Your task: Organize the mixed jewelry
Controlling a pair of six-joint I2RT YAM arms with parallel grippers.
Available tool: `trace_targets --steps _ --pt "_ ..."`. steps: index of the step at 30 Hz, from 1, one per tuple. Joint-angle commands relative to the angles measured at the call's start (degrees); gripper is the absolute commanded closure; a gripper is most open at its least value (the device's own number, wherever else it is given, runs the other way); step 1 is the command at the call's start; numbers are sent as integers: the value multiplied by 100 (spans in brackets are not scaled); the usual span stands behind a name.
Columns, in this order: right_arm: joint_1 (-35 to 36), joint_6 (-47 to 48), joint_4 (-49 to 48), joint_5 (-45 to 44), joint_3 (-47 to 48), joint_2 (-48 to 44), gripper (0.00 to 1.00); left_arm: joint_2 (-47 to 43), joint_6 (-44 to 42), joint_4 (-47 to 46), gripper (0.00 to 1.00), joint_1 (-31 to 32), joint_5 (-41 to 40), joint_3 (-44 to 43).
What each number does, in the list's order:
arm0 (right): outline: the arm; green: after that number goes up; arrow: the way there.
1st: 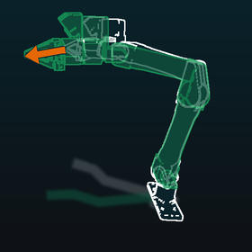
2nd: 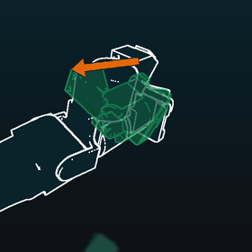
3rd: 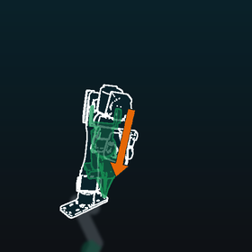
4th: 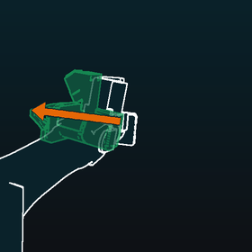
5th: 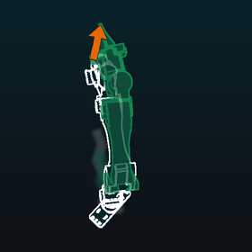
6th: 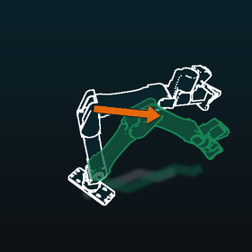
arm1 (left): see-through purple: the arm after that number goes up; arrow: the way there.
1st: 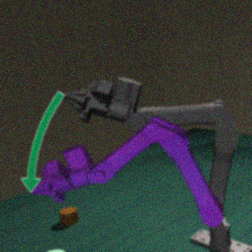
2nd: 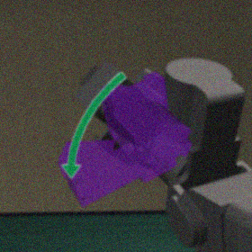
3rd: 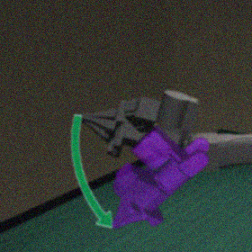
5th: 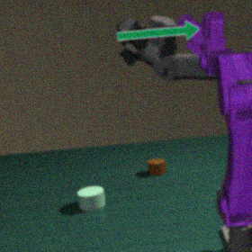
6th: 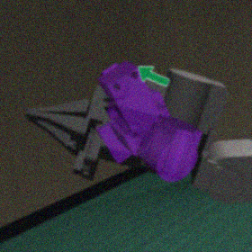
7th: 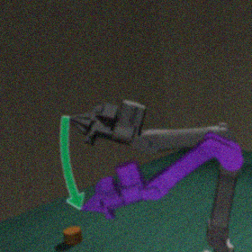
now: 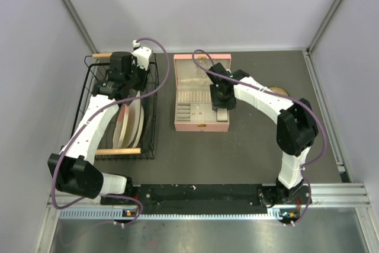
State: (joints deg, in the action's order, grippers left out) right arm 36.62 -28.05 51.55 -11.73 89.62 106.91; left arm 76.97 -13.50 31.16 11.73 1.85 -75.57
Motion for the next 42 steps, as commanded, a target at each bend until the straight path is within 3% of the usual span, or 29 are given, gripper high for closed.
trace_targets --steps 1,6,18,27,34,42 --pt "3 72 -40 -58 -15 -355 48 -217 -30 -259 57 -30 17 -2" --pt "3 98 -40 -67 2 -391 41 -226 -39 -259 57 -30 9 16" --pt "12 300 -83 -207 64 -610 41 -296 -22 -364 57 -30 88 104" --pt "-58 871 -110 -76 371 -882 38 -525 -109 -496 55 -30 624 262" --pt "-225 1653 -110 144 503 -1093 33 -788 5 -742 45 -39 878 455" --pt "-629 2480 57 548 855 -1514 24 -1175 -66 -1269 27 -39 1160 763"
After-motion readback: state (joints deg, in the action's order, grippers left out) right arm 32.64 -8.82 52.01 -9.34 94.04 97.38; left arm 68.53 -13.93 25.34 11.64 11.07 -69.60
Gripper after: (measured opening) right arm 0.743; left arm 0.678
